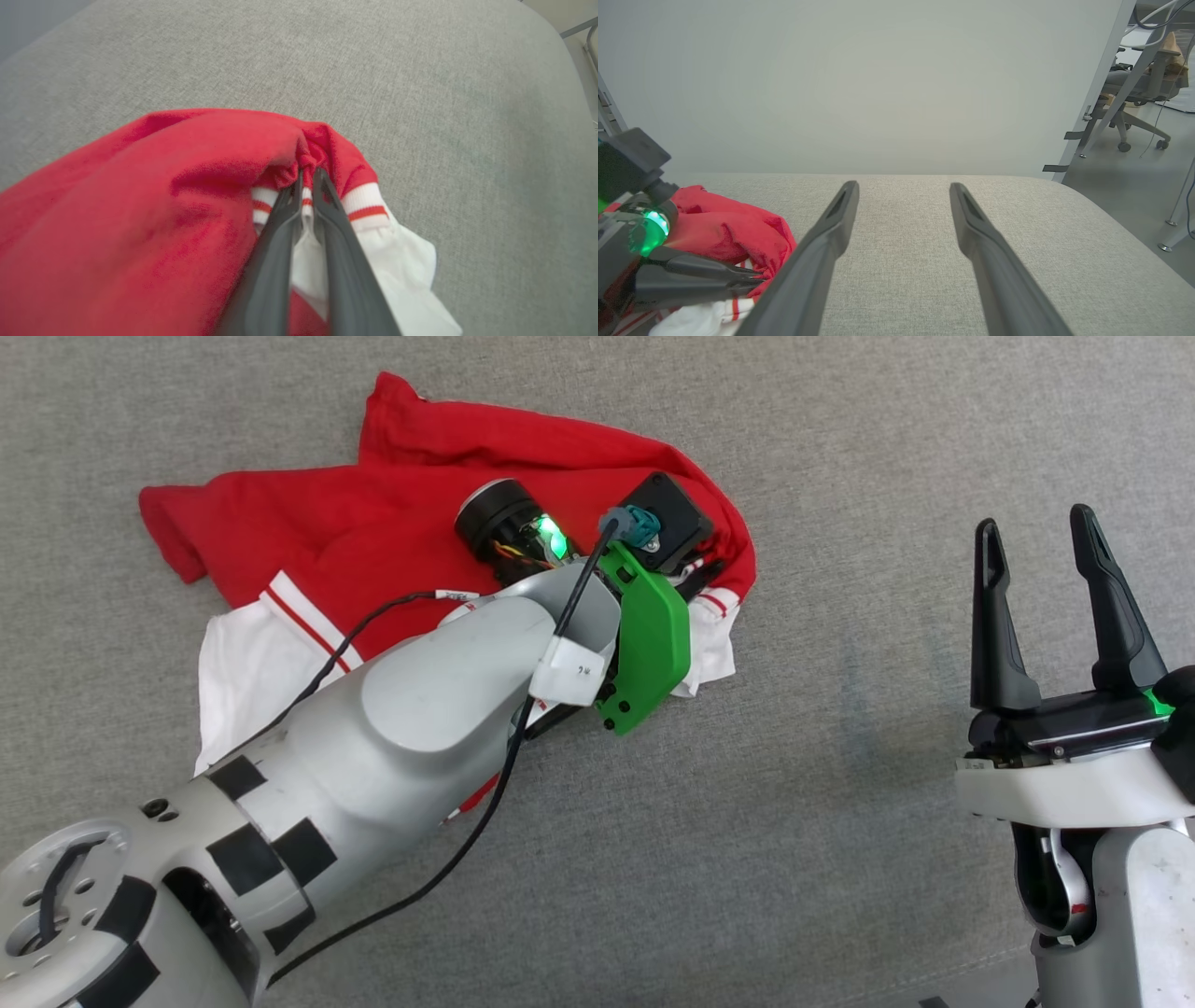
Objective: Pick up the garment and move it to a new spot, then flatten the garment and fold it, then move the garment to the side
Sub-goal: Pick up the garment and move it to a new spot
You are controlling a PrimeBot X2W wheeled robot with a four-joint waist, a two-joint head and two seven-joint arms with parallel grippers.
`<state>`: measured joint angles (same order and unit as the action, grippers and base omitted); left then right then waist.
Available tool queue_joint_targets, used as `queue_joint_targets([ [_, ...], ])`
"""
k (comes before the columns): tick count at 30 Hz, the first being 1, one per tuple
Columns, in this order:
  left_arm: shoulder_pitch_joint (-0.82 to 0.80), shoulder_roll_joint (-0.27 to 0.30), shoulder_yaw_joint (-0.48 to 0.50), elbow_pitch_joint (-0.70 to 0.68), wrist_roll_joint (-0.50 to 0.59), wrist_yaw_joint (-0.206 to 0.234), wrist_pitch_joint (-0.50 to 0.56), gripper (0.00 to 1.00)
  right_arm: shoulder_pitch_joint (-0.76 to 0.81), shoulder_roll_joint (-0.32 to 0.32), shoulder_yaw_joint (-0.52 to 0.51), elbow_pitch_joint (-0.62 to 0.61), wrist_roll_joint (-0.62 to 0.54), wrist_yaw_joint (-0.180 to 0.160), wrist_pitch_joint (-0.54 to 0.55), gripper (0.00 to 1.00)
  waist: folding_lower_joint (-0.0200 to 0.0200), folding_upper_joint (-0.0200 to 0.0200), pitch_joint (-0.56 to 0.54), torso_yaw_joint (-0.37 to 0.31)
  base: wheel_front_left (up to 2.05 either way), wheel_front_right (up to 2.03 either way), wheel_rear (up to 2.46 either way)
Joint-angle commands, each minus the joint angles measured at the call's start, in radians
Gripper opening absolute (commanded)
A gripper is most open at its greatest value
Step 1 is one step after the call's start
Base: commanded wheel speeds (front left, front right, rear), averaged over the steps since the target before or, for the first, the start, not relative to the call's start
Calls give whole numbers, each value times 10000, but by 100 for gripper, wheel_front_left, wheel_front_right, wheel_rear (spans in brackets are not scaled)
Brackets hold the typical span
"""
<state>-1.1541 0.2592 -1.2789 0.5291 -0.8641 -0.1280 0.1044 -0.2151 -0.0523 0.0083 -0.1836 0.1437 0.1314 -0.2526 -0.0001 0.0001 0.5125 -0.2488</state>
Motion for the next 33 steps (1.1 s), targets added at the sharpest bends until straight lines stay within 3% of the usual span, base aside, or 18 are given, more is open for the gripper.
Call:
queue_joint_targets([
  [1,-97,-140,-12,171,181,-27,-482,100,-64,20,-15,34,-94,-7,-92,100,1,-1,-322,215,0,0,0],
  [6,-316,-525,128,833,303,-27,-2584,100,273,20,-56,134,-240,-7,-92,100,1,-1,-1147,611,0,0,0],
  [10,-119,-640,598,1036,539,349,-3502,100,631,20,-119,160,-371,-7,-92,100,1,-1,-1856,974,0,0,0],
  [16,1080,-7,2337,-440,1530,1775,-3656,100,1096,20,-172,184,-564,-7,-92,100,1,-1,-2673,1499,0,0,0],
  [24,4220,1083,5287,-3131,3243,3376,-3660,100,1626,20,-324,186,-749,-7,-92,100,1,-1,-3464,2026,0,0,0],
  [28,5631,1274,6550,-3971,3922,3937,-3660,100,1907,20,-458,227,-799,-7,-92,100,1,-1,-3796,2266,0,0,0],
  [33,7257,1426,7811,-4487,4562,4278,-3661,100,2133,20,-510,340,-803,-7,-92,100,1,-1,-4064,2428,0,0,0],
])
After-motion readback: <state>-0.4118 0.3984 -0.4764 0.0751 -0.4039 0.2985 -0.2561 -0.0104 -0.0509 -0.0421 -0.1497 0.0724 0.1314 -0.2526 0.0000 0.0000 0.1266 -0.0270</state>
